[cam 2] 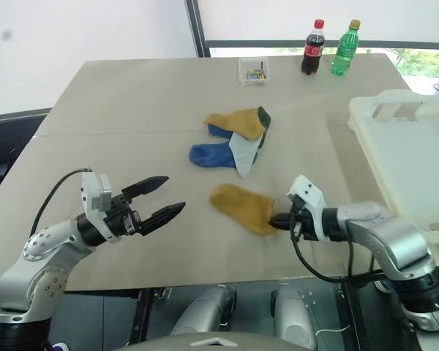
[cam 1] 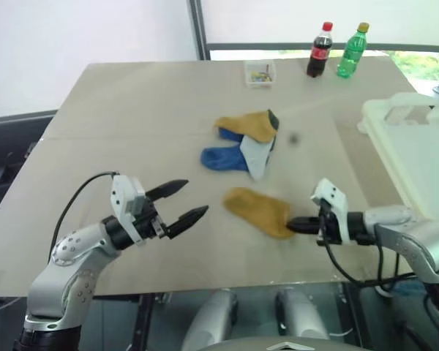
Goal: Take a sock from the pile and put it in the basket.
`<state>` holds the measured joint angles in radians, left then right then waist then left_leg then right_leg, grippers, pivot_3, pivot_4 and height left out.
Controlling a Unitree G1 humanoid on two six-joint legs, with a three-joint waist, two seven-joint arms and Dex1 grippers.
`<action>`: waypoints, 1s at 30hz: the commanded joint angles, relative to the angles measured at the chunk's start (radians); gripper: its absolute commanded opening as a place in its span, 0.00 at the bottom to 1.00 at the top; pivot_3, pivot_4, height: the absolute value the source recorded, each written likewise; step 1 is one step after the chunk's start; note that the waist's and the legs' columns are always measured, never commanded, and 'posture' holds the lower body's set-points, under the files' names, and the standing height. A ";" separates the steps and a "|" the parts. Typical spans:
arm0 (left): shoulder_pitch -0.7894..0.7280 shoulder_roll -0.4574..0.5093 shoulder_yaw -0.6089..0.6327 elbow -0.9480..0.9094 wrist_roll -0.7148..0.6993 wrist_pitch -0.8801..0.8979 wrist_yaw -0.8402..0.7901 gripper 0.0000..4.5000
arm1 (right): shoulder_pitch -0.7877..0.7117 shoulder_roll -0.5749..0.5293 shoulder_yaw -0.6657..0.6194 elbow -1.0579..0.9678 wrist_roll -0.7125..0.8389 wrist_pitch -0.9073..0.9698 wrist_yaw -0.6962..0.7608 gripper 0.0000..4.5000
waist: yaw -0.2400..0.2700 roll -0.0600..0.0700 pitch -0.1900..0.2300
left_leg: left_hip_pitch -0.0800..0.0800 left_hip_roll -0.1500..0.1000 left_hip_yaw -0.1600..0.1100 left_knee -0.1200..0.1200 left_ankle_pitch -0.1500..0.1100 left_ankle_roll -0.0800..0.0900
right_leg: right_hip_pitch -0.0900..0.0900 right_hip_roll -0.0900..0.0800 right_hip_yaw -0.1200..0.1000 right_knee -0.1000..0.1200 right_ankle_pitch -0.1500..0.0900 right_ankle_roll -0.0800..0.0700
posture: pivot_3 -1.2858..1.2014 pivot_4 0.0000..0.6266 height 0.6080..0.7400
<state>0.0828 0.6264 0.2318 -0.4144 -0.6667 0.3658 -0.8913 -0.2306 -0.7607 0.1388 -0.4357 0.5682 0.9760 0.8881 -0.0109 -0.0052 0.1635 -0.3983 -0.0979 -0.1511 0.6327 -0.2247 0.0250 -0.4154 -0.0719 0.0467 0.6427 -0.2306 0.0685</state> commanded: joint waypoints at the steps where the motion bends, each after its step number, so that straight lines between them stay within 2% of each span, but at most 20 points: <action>1: 0.001 0.027 0.000 -0.016 -0.006 0.007 -0.026 1.00 | 0.025 -0.043 -0.051 -0.003 -0.009 -0.051 0.015 0.01 | 0.000 0.000 0.000 | 0.000 0.000 0.000 0.000 0.000 0.000 | 0.000 0.000 0.000 0.000 0.000 0.000 | 0.52 0.24 1.00; 5: 0.008 0.036 -0.008 -0.009 -0.003 0.012 -0.043 1.00 | 0.005 -0.034 -0.073 0.082 -0.072 -0.119 -0.044 0.01 | 0.001 0.000 0.000 | 0.000 0.000 0.001 0.000 0.000 0.000 | 0.000 0.000 0.000 0.000 0.000 0.000 | 0.52 0.24 1.00; 10: -0.001 0.045 -0.014 0.007 0.001 0.015 -0.067 1.00 | -0.027 -0.039 -0.074 0.169 -0.131 -0.204 -0.050 0.01 | 0.004 0.000 0.000 | 0.000 0.000 0.001 0.000 0.000 0.000 | 0.000 0.000 0.000 0.000 0.000 0.000 | 0.52 0.24 1.00; 16: -0.020 0.045 -0.032 0.036 0.016 0.005 -0.084 1.00 | 0.024 -0.066 -0.074 0.055 -0.077 -0.165 0.001 0.01 | 0.007 0.000 0.000 | 0.000 0.000 0.001 0.001 0.000 0.000 | 0.000 0.000 0.001 0.000 0.000 0.000 | 0.52 0.24 1.00; 23: -0.021 0.039 -0.045 0.048 0.027 -0.007 -0.095 1.00 | 0.100 -0.019 -0.120 -0.066 -0.045 -0.115 -0.102 0.01 | 0.011 0.000 0.000 | 0.000 0.000 0.001 0.001 0.000 0.000 | 0.000 0.000 0.001 0.000 0.000 0.000 | 0.52 0.24 1.00; 30: -0.040 0.044 -0.068 0.071 0.051 -0.017 -0.126 1.00 | 0.115 0.017 -0.138 -0.080 -0.066 -0.108 -0.196 0.01 | 0.017 0.000 0.000 | 0.000 0.000 0.001 0.001 0.000 0.000 | 0.000 0.000 0.001 0.000 0.000 0.000 | 0.52 0.24 1.00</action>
<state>0.0522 0.6637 0.1686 -0.3361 -0.6217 0.3697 -1.0035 -0.1126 -0.7432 0.0279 -0.4851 0.5060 0.8747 0.7033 0.0062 -0.0055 0.1637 -0.3984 -0.0980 -0.1500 0.6333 -0.2248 0.0251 -0.4152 -0.0720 0.0475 0.6427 -0.2306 0.0686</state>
